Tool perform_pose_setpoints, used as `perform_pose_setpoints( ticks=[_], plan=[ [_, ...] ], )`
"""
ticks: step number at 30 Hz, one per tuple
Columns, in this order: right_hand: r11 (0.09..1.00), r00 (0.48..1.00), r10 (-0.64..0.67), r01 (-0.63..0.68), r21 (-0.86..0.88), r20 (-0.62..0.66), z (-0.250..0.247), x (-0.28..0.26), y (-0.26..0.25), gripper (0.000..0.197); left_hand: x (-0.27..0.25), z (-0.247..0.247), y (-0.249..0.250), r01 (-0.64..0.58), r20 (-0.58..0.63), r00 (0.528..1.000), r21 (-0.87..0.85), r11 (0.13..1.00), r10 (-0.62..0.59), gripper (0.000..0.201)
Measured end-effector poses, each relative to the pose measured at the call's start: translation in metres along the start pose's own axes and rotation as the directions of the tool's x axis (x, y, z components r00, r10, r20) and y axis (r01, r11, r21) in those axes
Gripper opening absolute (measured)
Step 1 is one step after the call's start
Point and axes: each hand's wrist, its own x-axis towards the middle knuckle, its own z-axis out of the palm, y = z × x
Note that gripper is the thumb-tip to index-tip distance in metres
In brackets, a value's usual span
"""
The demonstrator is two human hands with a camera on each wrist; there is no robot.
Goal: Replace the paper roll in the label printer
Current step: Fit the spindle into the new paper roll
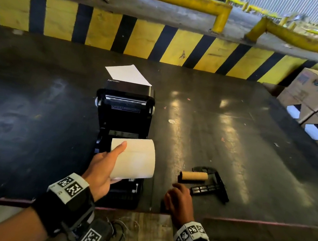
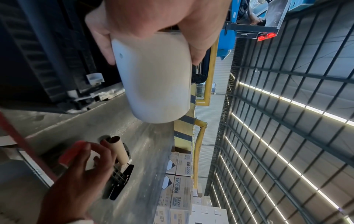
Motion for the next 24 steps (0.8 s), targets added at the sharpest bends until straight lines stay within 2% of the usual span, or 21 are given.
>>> perform_pose_setpoints(
  ticks=[3, 7, 11, 13, 16, 19, 22, 24],
  plan=[
    [0.994, 0.999, -0.024, 0.027, -0.105, 0.027, 0.013, -0.006, 0.011, 0.023, -0.006, -0.011, -0.004, -0.018, -0.024, 1.0, -0.021, 1.0, 0.017, 0.025],
    [0.972, 0.996, -0.086, 0.076, -0.222, -0.036, 0.022, -0.006, 0.017, 0.033, -0.01, -0.025, -0.003, -0.043, -0.06, 0.997, -0.029, 0.999, 0.041, 0.02],
    [0.956, 0.993, -0.11, 0.118, -0.27, 0.044, 0.021, -0.002, 0.008, 0.035, -0.01, -0.041, -0.006, -0.046, -0.098, 0.994, -0.013, 0.999, 0.045, 0.02],
    [0.977, 0.993, -0.11, 0.115, -0.181, 0.037, 0.014, 0.0, 0.001, 0.042, -0.01, -0.047, -0.01, -0.042, -0.11, 0.993, 0.006, 0.999, 0.042, 0.021],
    [0.992, 0.997, -0.076, 0.078, 0.097, -0.028, -0.007, 0.014, -0.036, 0.043, -0.009, -0.05, -0.012, -0.038, -0.105, 0.994, 0.044, 0.998, 0.043, 0.021],
    [0.888, 0.998, -0.051, 0.064, 0.456, -0.039, -0.032, 0.031, -0.097, 0.038, -0.01, -0.049, -0.011, -0.077, -0.078, 0.994, 0.058, 0.995, 0.081, 0.018],
    [0.771, 0.992, -0.099, 0.024, 0.637, 0.083, -0.045, 0.032, -0.143, 0.047, -0.012, -0.048, -0.009, -0.124, -0.069, 0.989, 0.061, 0.99, 0.128, 0.022],
    [0.777, 0.971, -0.149, -0.002, 0.629, 0.187, -0.047, 0.026, -0.158, 0.039, -0.011, -0.047, -0.008, -0.12, -0.064, 0.99, 0.049, 0.992, 0.123, 0.034]
  ],
)
